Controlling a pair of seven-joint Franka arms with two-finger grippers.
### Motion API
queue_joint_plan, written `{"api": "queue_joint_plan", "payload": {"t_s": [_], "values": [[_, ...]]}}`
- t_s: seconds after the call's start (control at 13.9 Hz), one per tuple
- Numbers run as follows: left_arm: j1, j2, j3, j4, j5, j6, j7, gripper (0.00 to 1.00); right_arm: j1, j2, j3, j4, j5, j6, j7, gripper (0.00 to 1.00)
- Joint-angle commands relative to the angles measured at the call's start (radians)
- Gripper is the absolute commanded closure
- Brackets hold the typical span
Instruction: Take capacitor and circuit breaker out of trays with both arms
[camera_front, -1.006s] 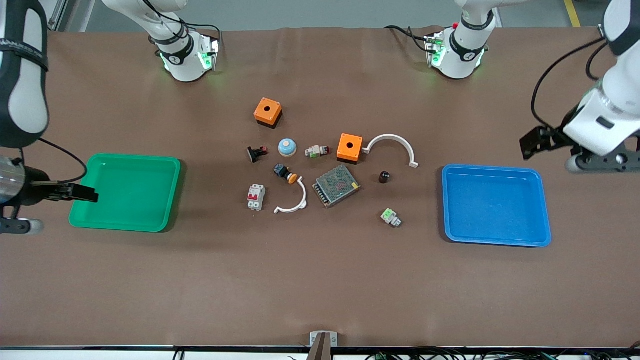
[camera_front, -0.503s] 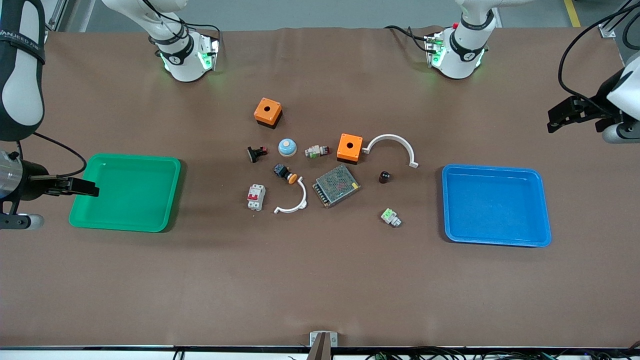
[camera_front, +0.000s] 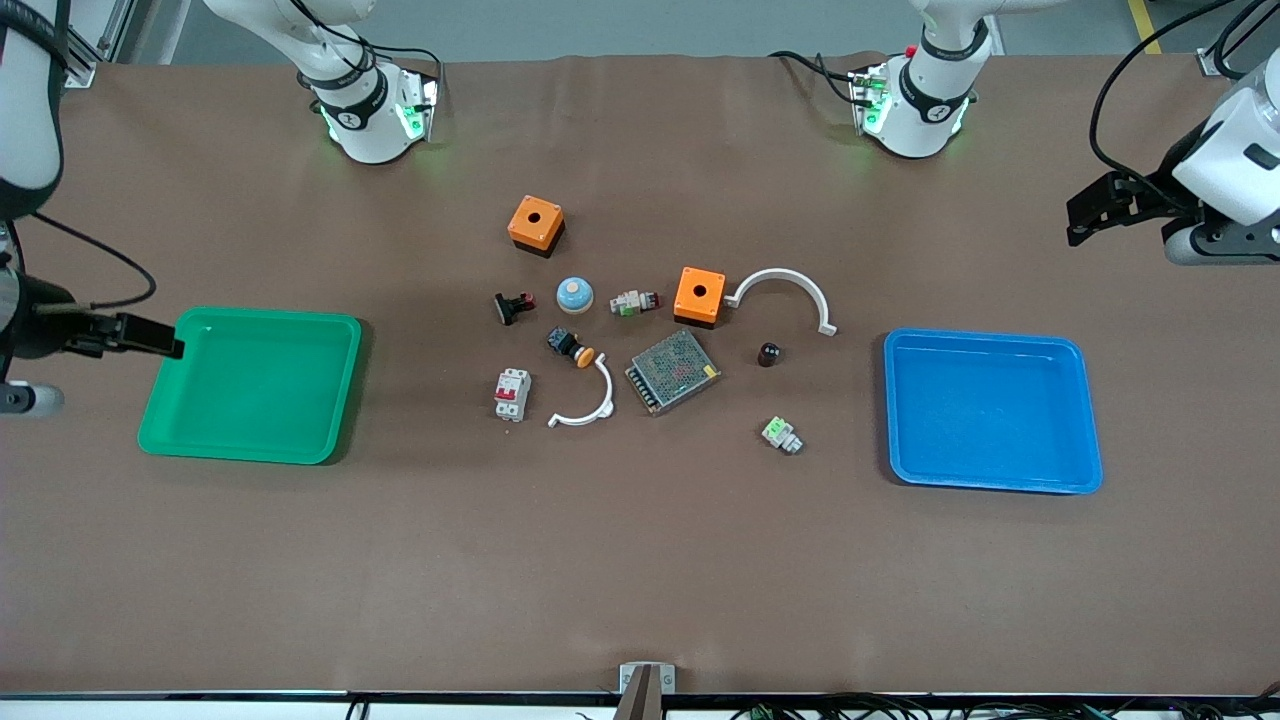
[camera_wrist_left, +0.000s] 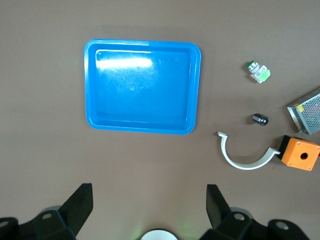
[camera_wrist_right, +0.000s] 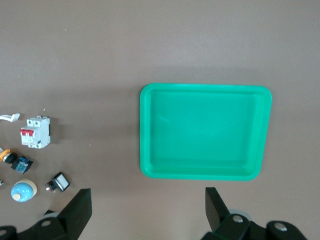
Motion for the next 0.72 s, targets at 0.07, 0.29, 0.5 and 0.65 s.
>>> {"api": "queue_joint_plan", "payload": {"t_s": [0.07, 0.29, 0.5, 0.65], "values": [[-0.007, -0.039, -0.013, -0.024, -0.02, 0.003, -0.028, 0.0, 0.002, -0.183, 0.008, -0.227, -0.006, 0.08, 0.009, 0.0], [-0.001, -0.039, -0.013, -0.004, -0.026, 0.003, -0.006, 0.0, 0.003, -0.246, 0.008, -0.268, -0.006, 0.071, 0.003, 0.0], [0.003, -0.039, -0.008, -0.004, -0.027, 0.003, 0.0, 0.0, 0.0, -0.314, 0.006, -0.305, -0.006, 0.066, -0.001, 0.0], [0.004, -0.039, -0.002, -0.001, -0.027, 0.003, 0.04, 0.0, -0.006, -0.335, 0.003, -0.307, -0.006, 0.047, -0.001, 0.0]]}}
